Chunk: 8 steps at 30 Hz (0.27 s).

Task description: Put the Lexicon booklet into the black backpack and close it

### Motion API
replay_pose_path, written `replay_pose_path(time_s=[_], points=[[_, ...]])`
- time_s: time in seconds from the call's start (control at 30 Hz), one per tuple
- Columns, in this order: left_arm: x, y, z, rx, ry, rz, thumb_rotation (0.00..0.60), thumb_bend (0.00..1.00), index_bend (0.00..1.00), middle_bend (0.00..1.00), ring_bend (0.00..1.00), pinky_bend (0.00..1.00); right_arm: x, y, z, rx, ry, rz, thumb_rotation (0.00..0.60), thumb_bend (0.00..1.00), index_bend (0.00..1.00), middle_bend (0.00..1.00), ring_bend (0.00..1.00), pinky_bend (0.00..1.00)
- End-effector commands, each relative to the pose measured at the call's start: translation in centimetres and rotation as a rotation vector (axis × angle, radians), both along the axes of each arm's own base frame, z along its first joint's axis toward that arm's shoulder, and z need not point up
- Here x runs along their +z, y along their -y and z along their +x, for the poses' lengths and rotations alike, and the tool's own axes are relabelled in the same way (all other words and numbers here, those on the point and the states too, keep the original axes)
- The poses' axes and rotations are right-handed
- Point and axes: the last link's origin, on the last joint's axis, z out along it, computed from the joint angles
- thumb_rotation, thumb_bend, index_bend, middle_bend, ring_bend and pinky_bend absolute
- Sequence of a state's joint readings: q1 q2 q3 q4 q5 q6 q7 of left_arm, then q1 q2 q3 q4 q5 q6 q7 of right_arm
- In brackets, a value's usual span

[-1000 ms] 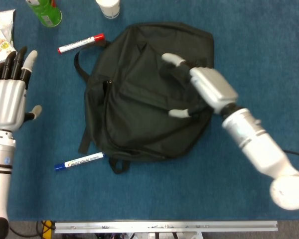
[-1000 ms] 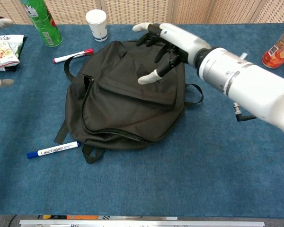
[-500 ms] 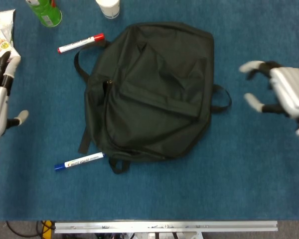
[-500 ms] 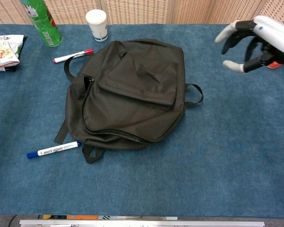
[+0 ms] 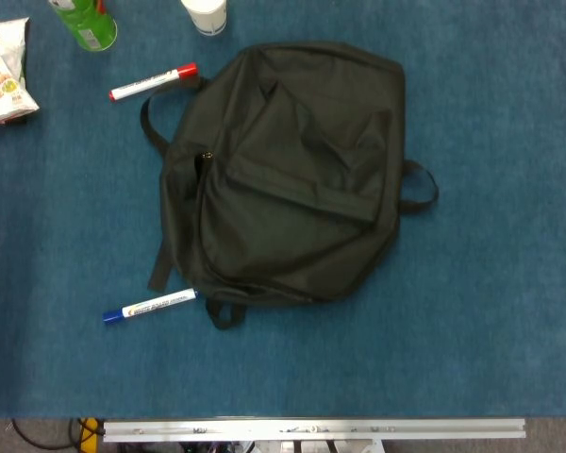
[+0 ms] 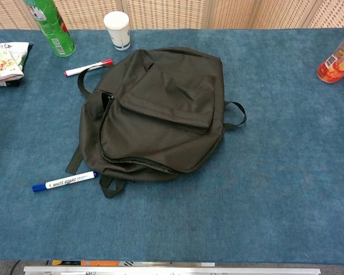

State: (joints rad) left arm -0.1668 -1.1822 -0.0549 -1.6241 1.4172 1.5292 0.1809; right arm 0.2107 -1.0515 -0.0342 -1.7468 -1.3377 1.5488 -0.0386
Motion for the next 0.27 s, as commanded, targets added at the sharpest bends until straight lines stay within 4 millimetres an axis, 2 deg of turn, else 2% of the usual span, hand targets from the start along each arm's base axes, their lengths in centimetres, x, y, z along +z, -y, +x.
replay_pose_path(time_s=[0.03,0.27], points=[[0.30,0.57,-0.26,0.012,-0.008,0.006,0.600,0.03,0.05,0.00,0.00,0.16,0.31,-0.62,-0.61,-0.015,-0.020,-0.019,0.600,0.26,0.41,0.47,0.32,0.54],[0.50,1.25,-0.63,0.044,-0.013,-0.016,0.600,0.03,0.05,0.00,0.00,0.16,-0.23,-0.84,-1.23,-0.042,-0.012,-0.001,0.600,0.26,0.41,0.47,0.32,0.54]])
